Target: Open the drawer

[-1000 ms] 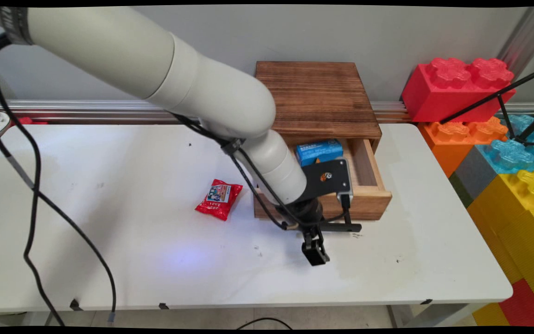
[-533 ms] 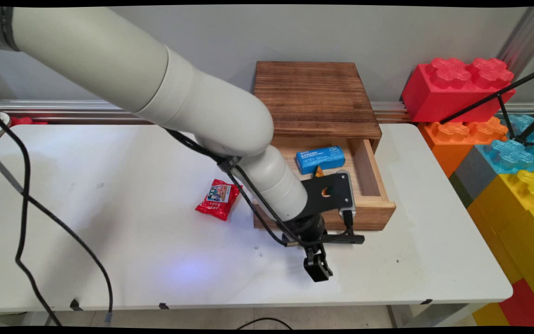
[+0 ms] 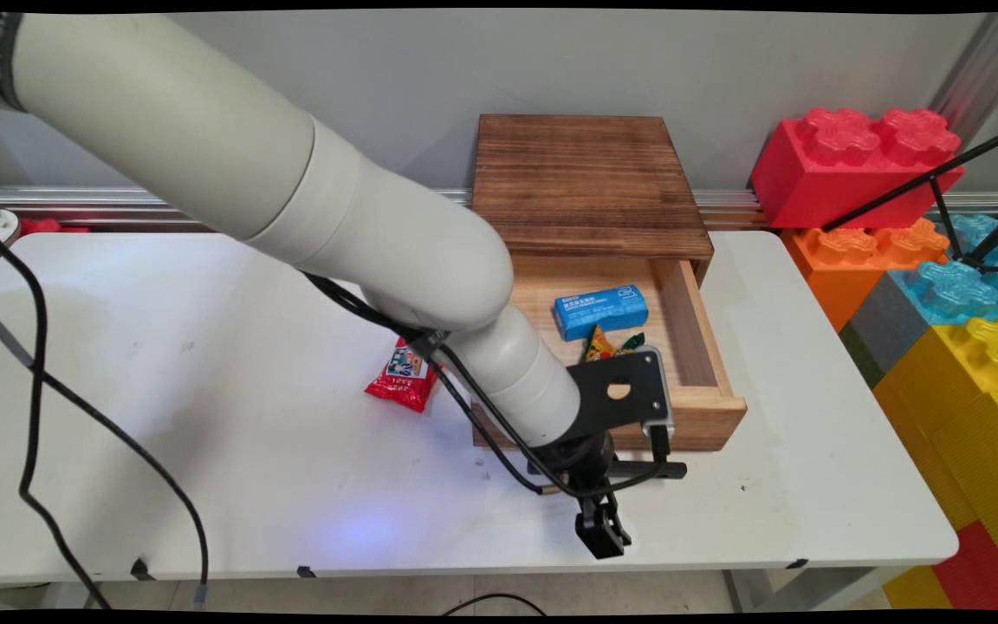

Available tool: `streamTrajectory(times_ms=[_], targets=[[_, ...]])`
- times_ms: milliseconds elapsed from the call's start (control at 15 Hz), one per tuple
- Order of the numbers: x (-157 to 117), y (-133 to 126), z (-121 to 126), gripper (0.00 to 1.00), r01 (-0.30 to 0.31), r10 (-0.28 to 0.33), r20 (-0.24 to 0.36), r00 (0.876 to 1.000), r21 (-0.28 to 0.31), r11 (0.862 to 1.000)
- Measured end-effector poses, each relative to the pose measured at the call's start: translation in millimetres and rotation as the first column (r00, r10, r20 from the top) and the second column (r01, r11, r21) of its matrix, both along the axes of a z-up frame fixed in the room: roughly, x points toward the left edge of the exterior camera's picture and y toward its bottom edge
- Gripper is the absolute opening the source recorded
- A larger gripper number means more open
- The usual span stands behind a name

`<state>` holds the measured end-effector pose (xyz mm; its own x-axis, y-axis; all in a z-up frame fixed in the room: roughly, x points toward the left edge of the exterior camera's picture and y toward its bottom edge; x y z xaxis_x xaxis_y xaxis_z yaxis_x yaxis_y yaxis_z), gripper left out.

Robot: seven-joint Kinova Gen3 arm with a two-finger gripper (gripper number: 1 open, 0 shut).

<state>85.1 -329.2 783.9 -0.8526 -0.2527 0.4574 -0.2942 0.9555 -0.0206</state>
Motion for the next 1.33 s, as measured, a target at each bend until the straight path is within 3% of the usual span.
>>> streamTrajectory(times_ms=[1333], targets=[[-15.3, 33.5, -5.9, 1.00, -0.009, 0.009, -0.026, 1.000, 0.025, 1.000]])
